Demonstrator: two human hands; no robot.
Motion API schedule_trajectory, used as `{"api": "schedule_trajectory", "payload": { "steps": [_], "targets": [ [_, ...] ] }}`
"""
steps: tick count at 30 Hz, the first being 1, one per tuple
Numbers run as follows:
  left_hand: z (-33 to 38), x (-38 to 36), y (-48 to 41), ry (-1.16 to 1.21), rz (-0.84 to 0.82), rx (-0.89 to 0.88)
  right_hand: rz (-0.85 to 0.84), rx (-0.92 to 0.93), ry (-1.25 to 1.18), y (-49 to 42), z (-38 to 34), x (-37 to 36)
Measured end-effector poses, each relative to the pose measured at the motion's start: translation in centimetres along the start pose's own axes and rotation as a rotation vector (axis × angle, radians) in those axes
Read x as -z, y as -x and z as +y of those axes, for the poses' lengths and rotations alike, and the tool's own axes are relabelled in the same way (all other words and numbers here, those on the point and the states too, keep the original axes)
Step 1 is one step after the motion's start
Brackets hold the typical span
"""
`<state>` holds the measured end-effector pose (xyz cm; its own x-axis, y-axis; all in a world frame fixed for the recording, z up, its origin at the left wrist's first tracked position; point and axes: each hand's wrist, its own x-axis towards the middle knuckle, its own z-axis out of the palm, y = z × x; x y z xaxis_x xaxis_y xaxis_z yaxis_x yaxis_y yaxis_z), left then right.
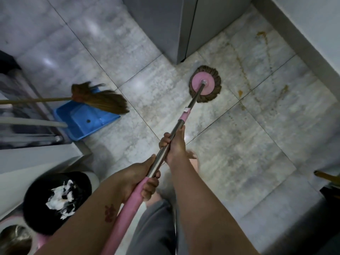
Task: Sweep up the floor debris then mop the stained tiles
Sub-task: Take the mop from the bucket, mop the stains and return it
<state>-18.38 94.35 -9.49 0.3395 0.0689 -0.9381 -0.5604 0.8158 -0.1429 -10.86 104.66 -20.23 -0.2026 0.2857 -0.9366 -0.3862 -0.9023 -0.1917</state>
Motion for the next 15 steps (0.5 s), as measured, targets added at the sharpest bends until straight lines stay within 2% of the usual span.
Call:
{"api": "schedule_trajectory", "payload": {
  "steps": [7,15],
  "targets": [
    [2.8,-2.3,-1.3,-0.028,0.0,0.009,0.001,0.013,-0.003,-1.5,-3.6,-0.4],
    [12.7,-14.4,-6.1,-0.128,-0.068,-0.002,0.025,0.083,0.003,-6.4,-19.1,0.6]
  ]
}}
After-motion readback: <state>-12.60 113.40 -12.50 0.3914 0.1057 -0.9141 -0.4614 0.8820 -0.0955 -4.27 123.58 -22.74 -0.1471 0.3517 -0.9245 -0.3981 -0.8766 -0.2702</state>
